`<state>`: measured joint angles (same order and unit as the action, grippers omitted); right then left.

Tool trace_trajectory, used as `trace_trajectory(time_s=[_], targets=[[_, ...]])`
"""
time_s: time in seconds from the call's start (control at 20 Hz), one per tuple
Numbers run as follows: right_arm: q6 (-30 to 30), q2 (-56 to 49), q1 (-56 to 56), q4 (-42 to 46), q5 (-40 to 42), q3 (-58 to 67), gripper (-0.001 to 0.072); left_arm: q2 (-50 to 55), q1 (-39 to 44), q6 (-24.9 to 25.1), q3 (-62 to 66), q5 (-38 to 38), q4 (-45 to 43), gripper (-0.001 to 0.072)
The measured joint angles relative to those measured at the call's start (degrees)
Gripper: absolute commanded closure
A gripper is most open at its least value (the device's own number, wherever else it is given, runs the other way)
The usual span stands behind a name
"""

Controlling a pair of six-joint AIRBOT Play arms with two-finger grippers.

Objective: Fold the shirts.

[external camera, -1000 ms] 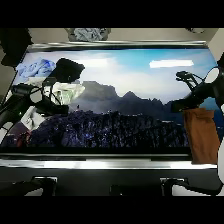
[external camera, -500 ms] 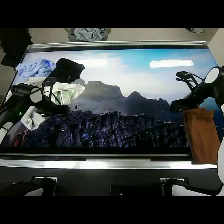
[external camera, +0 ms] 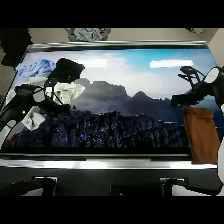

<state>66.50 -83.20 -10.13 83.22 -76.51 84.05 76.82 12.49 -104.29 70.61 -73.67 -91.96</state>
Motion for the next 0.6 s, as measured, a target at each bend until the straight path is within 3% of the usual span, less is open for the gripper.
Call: trace_trajectory(time_s=[0.1,0.35,0.5,0.6], targets=[[0.2,0.0,0.0,0.0,4.1,0.0,0.0045,0.8,0.0,-0.3,0.0,2.0,-0.1,-0.0013],[0.2,-0.1,0.0,-0.4,9.0,0.0,0.0046,5.9,-5.2,-1.2,8.3,16.5,-2.2,-0.0013],[-0.3,-0.6,0.0,-0.8,7.7,0.0,0.0048,16.6,-13.4,-1.5,21.4,11.1,3.0,-0.0013],[-0.9,-1.6,0.0,-2.2,6.3,0.0,0.0047,23.9,-19.1,-1.6,28.4,6.5,11.5,-0.0013]])
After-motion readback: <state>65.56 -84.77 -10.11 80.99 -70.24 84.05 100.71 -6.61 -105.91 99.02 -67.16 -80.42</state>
